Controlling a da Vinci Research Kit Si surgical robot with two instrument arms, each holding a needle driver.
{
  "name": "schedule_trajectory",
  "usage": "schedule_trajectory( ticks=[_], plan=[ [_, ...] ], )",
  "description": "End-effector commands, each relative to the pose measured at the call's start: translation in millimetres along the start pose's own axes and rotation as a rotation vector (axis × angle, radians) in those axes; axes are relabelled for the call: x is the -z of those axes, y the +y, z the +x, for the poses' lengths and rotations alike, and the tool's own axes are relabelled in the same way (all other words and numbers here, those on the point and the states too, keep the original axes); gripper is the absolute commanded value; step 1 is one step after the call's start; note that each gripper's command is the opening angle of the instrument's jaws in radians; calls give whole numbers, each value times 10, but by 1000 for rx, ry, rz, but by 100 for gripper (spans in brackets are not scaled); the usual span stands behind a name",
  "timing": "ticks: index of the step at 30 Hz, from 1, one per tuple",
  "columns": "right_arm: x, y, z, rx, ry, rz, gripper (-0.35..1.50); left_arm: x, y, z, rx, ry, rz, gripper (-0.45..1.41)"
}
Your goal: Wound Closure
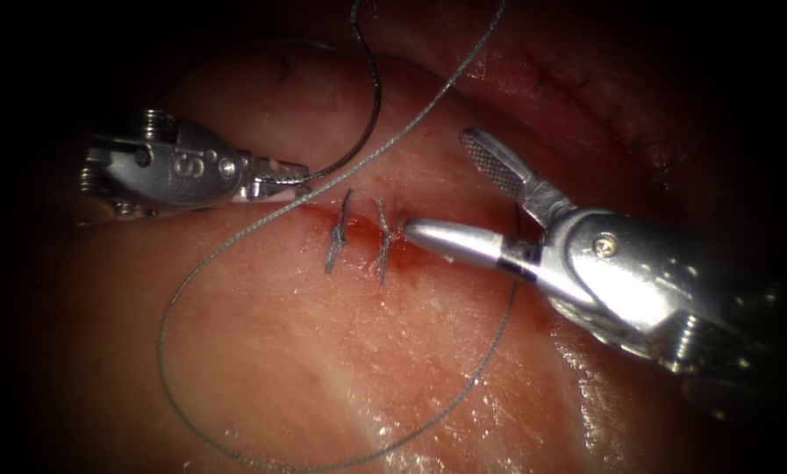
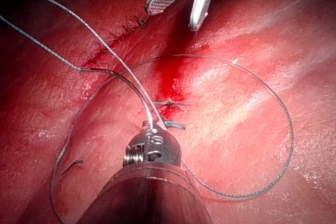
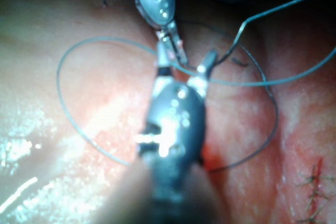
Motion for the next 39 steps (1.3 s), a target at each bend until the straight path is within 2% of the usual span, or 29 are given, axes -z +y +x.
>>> schedule_trajectory(
  ticks=[1, 11, 17, 20, 29, 30, 32, 34, 39],
  plan=[
    [-7, -7, -5, 2, -3, -7, 126, -9, 11, -4, 0, 3, 4, -45],
    [-12, -5, 5, 8, -36, -96, 125, -21, 42, -14, -4, -1, 45, -45],
    [-42, -3, -8, 26, -82, -189, 130, -22, 53, -8, 1, -9, 56, -45],
    [-56, -8, -20, 45, -135, -255, 130, -21, 58, -1, -11, -16, 61, -45],
    [-65, -24, -18, 82, -207, -346, 130, -24, 59, 3, -24, -35, 79, -45],
    [-64, -26, -17, 83, -209, -350, 128, -24, 59, 3, -24, -35, 79, -45],
    [-63, -27, -18, 90, -208, -347, 113, -24, 59, 3, -30, -36, 79, -45],
    [-62, -27, -20, 92, -204, -347, 84, -23, 60, 4, -30, -36, 79, -45],
    [-58, -18, -22, 93, -205, -345, 103, -20, 62, 5, -40, -38, 79, -45]
  ],
)
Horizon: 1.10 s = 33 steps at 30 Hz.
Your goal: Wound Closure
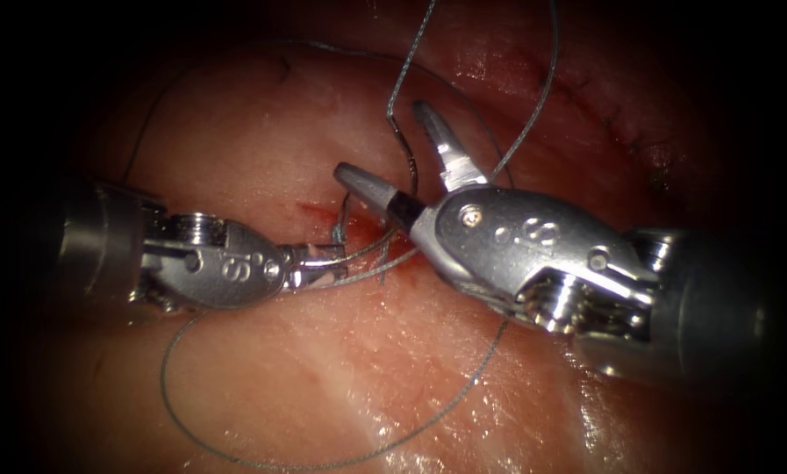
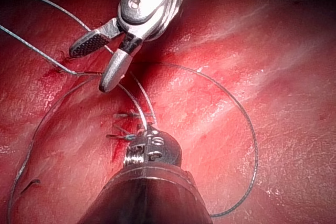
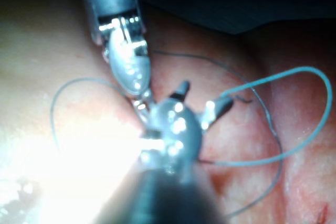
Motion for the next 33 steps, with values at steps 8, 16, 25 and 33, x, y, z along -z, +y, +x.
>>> schedule_trajectory(
  ticks=[8, 16, 25, 33],
  plan=[
    [-16, -3, -10, 3, -15, -6, 91, 1, 13, 6, -41, 3, 9, -45],
    [-13, -3, -12, 35, -10, 36, -35, 2, 14, 7, -61, 4, 13, -45],
    [-5, -3, -4, 39, 17, 40, -35, 4, 13, 7, -61, 11, 19, -45],
    [-3, 8, -7, 89, 44, 42, -35, 17, 3, 14, 297, 191, -163, 111]
  ],
)
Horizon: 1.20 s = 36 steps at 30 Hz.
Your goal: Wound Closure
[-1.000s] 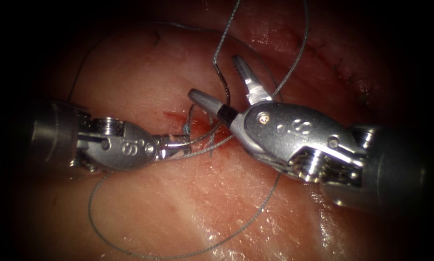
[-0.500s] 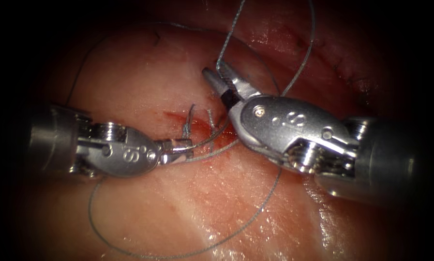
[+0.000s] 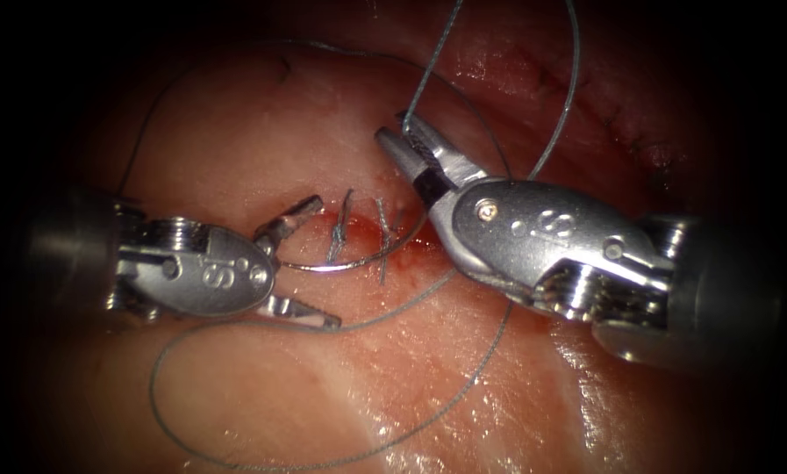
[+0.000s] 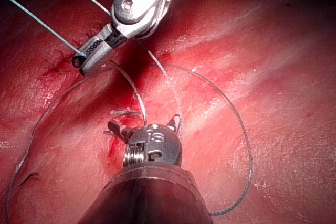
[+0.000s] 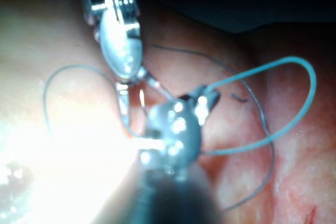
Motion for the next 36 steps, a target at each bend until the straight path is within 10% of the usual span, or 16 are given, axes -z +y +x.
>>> schedule_trajectory(
  ticks=[1, 9, 36],
  plan=[
    [-5, -2, -6, 17, 5, 4, -35, -5, 4, -3, 43, 18, -26, 114],
    [-3, 0, -3, 106, 103, 92, -35, 21, -6, 23, 261, 168, -310, 123],
    [19, -27, 32, 399, 363, 255, -35, -18, -52, 15, 312, 52, -429, 101]
  ],
)
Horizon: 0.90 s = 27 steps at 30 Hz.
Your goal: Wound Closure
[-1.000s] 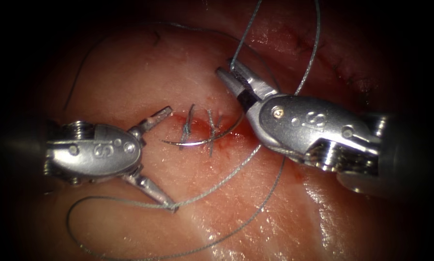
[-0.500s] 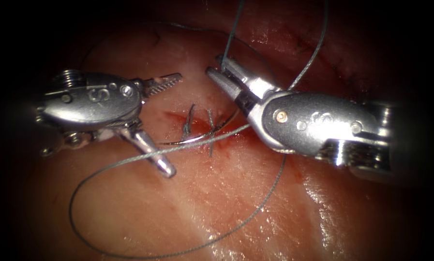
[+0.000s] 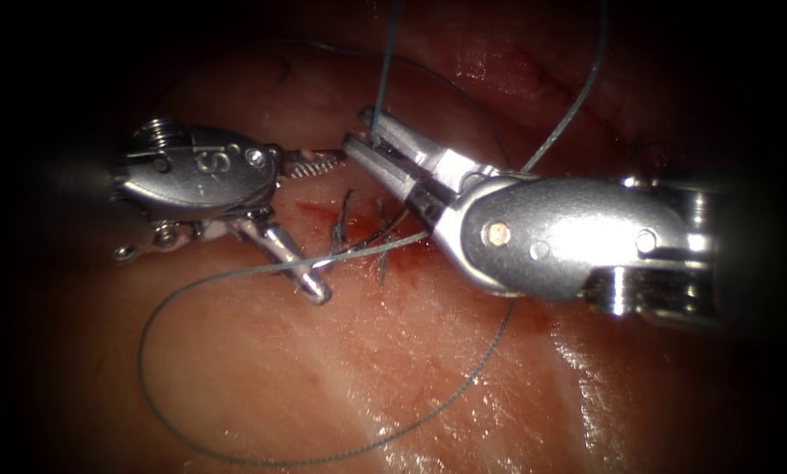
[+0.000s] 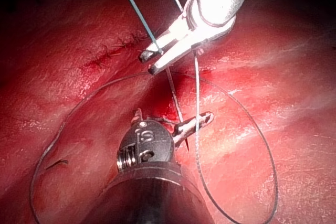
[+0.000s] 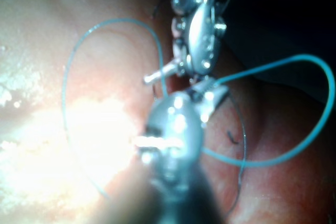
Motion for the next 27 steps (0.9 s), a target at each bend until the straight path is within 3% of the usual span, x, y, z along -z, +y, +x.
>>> schedule_trajectory(
  ticks=[1, 8, 15, 23, 25, 26, 27],
  plan=[
    [-7, -7, -2, 21, 16, 17, -35, -10, -2, -7, 3, -6, -9, 99],
    [3, -9, 0, 110, 78, 58, -35, -5, -18, -6, 16, -13, -56, 88],
    [-2, -20, 6, 157, 123, 95, -35, -9, -12, -7, 18, -47, -101, 42],
    [-3, -21, 9, 177, 139, 101, -35, -12, -11, -9, 38, -66, -119, 32],
    [-3, -21, 9, 177, 139, 102, -35, -12, -10, -9, 41, -78, -123, 17],
    [-3, -21, 10, 183, 141, 101, -35, -10, -10, -11, 44, -93, -128, -13],
    [-3, -21, 10, 182, 141, 102, -35, -9, -9, -11, 48, -100, -130, -18]
  ],
)
